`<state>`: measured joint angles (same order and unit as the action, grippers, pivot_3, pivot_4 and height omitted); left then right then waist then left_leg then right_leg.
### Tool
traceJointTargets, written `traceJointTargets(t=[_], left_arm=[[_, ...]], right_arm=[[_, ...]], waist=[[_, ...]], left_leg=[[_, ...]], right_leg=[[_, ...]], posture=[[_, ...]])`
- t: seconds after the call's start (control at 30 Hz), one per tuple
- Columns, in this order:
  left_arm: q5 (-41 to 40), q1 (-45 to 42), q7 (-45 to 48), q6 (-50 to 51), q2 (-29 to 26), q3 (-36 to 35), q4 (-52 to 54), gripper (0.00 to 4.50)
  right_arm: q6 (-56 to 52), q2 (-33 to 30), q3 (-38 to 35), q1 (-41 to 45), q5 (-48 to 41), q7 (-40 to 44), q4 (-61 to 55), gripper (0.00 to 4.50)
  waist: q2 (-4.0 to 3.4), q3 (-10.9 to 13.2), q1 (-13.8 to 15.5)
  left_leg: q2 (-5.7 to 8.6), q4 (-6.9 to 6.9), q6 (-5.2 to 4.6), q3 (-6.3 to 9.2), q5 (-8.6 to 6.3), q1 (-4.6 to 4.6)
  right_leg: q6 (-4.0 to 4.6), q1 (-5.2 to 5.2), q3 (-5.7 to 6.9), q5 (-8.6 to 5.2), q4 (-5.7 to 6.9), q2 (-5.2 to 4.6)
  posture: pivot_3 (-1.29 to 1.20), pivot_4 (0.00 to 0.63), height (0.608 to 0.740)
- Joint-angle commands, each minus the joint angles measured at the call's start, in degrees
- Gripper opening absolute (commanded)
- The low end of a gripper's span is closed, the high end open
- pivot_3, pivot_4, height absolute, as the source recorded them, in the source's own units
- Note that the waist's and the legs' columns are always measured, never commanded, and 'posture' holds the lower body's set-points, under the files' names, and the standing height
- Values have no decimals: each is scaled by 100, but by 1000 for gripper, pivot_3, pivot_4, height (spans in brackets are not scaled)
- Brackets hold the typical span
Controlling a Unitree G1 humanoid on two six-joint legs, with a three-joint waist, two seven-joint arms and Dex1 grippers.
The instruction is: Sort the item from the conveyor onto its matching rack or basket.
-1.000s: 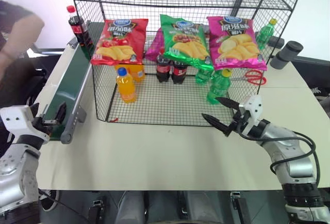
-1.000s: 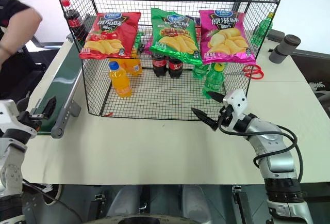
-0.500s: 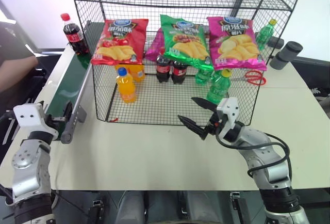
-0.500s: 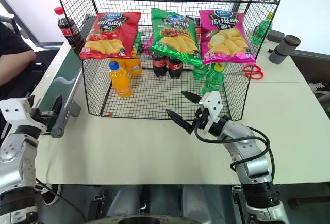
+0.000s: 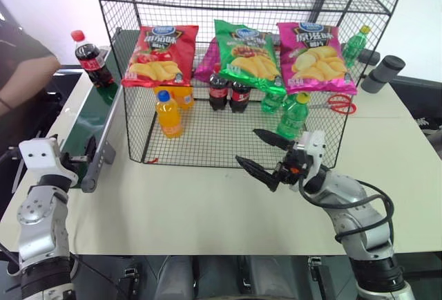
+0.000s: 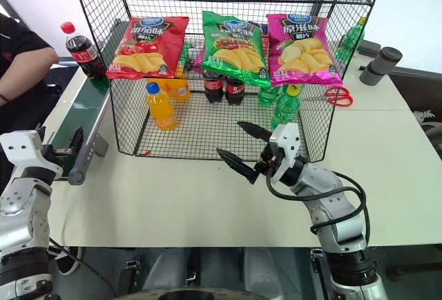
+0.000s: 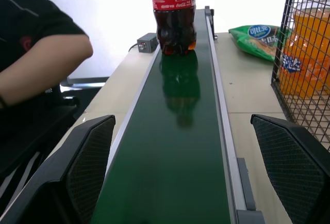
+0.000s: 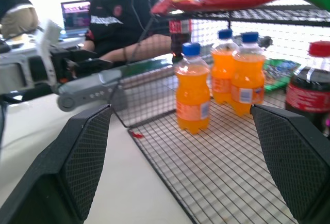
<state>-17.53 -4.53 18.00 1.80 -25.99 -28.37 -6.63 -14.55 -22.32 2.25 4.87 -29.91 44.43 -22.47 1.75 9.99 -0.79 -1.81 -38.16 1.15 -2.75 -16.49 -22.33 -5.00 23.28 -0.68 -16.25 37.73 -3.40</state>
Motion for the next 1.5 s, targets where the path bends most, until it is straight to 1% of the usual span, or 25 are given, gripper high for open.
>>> traceJointTargets(t=[0.03,0.23,0.37,0.67,0.97,1.5], left_arm=[[11,-39,-65,-145,-31,-39,99,4500],[8,-16,-97,-170,-32,-43,104,4500],[43,-98,-118,-205,-41,2,29,4500],[72,-281,-138,-330,-8,55,-174,4500],[-82,-320,-253,-330,56,-94,-230,4500],[-88,-355,-308,-631,-71,-194,-683,4500]], right_arm=[[73,74,133,-131,-116,50,-347,4461],[151,139,250,-207,-102,28,-415,4461],[148,242,261,-200,-125,-27,-393,4461],[140,267,340,-212,-78,-70,-393,4461],[110,271,399,-213,-156,-19,-382,4461],[47,312,467,-155,-245,-30,-388,4461]], waist=[[1,-1,-1],[1,-1,-1],[1,-1,0],[1,-1,-2],[1,-1,-1],[2,-1,1]], left_leg=[[0,0,0,0,0,0],[0,0,0,0,0,0],[0,0,0,0,0,0],[1,0,0,0,0,0],[0,0,0,0,0,0],[1,0,0,1,0,0]], right_leg=[[0,0,0,0,0,0],[0,0,0,0,0,-1],[0,0,1,0,0,-1],[0,0,1,0,0,-2],[0,0,2,0,0,-2],[0,0,2,0,0,-3]], posture=[[0,150,740],[0,150,740],[0,150,740],[0,150,740],[0,150,740],[0,150,740]])
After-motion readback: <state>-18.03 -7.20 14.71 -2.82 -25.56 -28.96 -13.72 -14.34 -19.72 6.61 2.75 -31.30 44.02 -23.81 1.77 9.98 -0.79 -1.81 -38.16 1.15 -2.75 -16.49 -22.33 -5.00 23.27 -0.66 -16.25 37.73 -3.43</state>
